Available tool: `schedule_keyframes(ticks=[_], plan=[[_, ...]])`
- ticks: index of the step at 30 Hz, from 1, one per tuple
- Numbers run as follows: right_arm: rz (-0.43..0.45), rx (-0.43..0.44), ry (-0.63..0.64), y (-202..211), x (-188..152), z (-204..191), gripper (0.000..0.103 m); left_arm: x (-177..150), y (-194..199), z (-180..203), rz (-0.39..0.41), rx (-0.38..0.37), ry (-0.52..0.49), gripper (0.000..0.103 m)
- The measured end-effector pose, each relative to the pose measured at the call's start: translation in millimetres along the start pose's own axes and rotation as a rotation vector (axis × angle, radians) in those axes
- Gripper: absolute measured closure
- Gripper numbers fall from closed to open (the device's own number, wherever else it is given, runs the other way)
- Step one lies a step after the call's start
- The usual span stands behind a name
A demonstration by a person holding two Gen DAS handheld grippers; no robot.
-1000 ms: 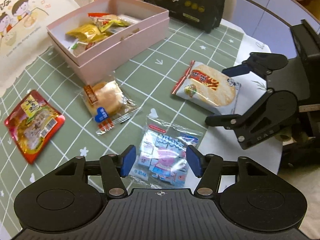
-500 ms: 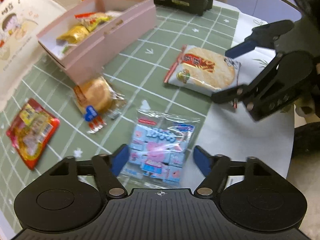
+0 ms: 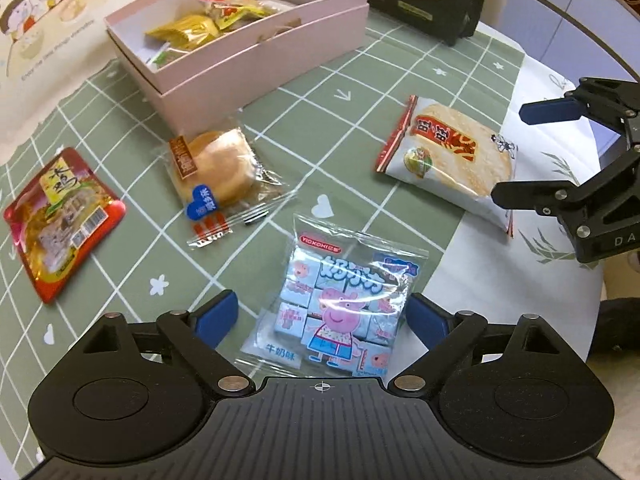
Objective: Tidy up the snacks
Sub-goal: 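Grasp the Peppa Pig candy bag with left tool while right tool holds the rice-cracker bag, then drop the Peppa bag into the pink box with left tool while right tool drops the rice-cracker bag in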
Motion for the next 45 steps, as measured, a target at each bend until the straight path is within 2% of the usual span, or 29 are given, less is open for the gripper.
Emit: schedule_keyframes(ticks=[2, 3, 4, 6, 8, 16, 21, 24, 25, 26, 28, 31, 33, 36, 39, 41, 43, 45], plan=[[0.007, 0.000, 0.013, -1, 2, -1, 0.012, 0, 1, 0, -0.006, 0.005, 0.009, 0.010], [0.012, 0.000, 0.020, -2, 3, -1, 0.012, -1, 2, 0, -0.003, 0.012, 0.024, 0.014], [0.016, 0.000, 0.026, -2, 4, -2, 0.012, -2, 5, 0, 0.005, 0.023, 0.042, 0.024], [0.034, -0.012, 0.039, -3, 8, -3, 0.012, -2, 12, 0, 0.017, 0.045, 0.074, 0.035], [0.057, -0.035, 0.050, -4, 13, -3, 0.012, -6, 19, 1, 0.030, 0.060, 0.107, 0.038], [0.004, 0.058, 0.056, -28, 22, -15, 0.012, -21, 49, 3, 0.072, 0.103, 0.272, 0.039], [-0.054, 0.036, 0.123, -46, 15, -24, 0.012, -21, 62, 5, 0.096, 0.110, 0.294, 0.039], [-0.053, 0.031, 0.135, -47, 13, -21, 0.012, -20, 70, 4, 0.111, 0.116, 0.306, 0.039], [-0.060, 0.039, 0.133, -46, 13, -19, 0.018, -20, 72, 4, 0.118, 0.117, 0.310, 0.039], [-0.066, 0.052, 0.120, -44, 14, -17, 0.028, -19, 75, 4, 0.126, 0.116, 0.313, 0.039], [-0.080, 0.076, 0.083, -38, 20, -12, 0.028, -14, 81, 5, 0.142, 0.113, 0.311, 0.039], [0.011, 0.108, 0.036, -7, 46, -3, 0.028, 2, 96, 6, 0.187, 0.103, 0.288, 0.039], [0.132, 0.097, 0.027, 26, 77, 5, 0.028, 20, 111, 3, 0.242, 0.079, 0.286, 0.039], [0.335, 0.053, 0.015, 74, 127, 21, 0.028, 64, 142, -16, 0.383, 0.049, 0.310, 0.039], [0.472, -0.002, -0.014, 103, 162, 37, 0.028, 118, 162, -45, 0.538, 0.047, 0.355, 0.038], [0.515, -0.052, -0.039, 108, 176, 47, 0.028, 153, 154, -66, 0.591, 0.021, 0.405, 0.038], [0.518, -0.130, -0.071, 105, 181, 54, 0.028, 179, 128, -83, 0.580, 0.023, 0.467, 0.038], [0.503, -0.152, -0.092, 98, 179, 56, 0.028, 195, 90, -94, 0.546, 0.030, 0.511, 0.038]])
Point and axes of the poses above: each gripper's, at about its wrist camera, not at the fingertips, and y roughly against the way its jaws point, z to its right, x to its top, the point moved 3 cm from there along -y, roughly the way its jaws point, and after that the axes turned 13 degrees about z, right-handed, at the moved point
